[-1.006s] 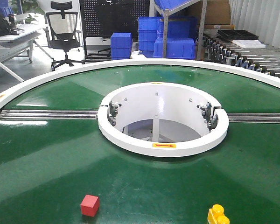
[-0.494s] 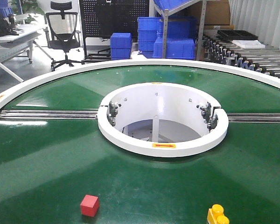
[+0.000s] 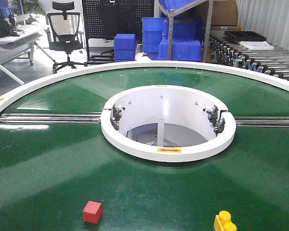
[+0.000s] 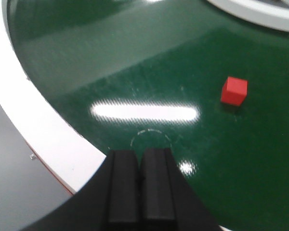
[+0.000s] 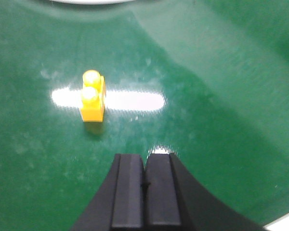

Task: Pick red and yellow blocks into blue bin
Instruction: 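Lower the right gripper onto the yellow brick and close it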

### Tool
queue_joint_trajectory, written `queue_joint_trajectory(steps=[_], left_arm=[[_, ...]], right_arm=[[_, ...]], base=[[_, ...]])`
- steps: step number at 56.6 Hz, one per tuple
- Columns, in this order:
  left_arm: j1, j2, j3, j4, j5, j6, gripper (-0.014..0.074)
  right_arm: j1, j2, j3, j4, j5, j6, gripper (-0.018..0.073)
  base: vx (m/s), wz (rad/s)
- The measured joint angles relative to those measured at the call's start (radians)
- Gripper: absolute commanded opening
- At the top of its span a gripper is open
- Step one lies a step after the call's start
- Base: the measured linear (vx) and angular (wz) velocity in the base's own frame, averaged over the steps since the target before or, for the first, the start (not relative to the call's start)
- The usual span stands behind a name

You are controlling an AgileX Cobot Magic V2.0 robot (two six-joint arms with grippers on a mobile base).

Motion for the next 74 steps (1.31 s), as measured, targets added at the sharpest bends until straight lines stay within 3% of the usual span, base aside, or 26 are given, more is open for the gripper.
queue_joint_trajectory(steps=[9,16,22,28,40,57,74], left_arm=[[-0.109,0.034,0.0,-0.017,0.003,0.05,0.0496],[-0.206,0.038,0.0,-0.021,0.002,0.078,0.0626],[-0.267,0.038,0.0,-0.023,0.002,0.084,0.0651],[-0.298,0.038,0.0,-0.023,0.002,0.084,0.0639],[-0.311,0.038,0.0,-0.023,0.002,0.086,0.0584],[-0.311,0.038,0.0,-0.023,0.002,0.087,0.0519],[-0.311,0.038,0.0,-0.023,-0.006,0.087,0.0513]], right_arm=[[0.021,0.066,0.0,0.006,0.001,-0.002,0.0277],[0.115,0.121,0.0,-0.004,0.0,-0.015,0.0484],[0.205,0.177,0.0,-0.026,-0.003,-0.007,0.0604],[0.238,0.26,-0.013,-0.079,-0.012,0.066,0.0676],[0.239,0.483,-0.11,-0.155,-0.022,0.214,0.0683],[0.239,0.777,-0.284,-0.135,-0.049,0.229,0.0608],[0.239,1.024,-0.409,-0.132,-0.139,0.232,0.058]], base=[[0.0,0.0],[0.0,0.0],[0.0,0.0],[0.0,0.0],[0.0,0.0],[0.0,0.0],[0.0,0.0]])
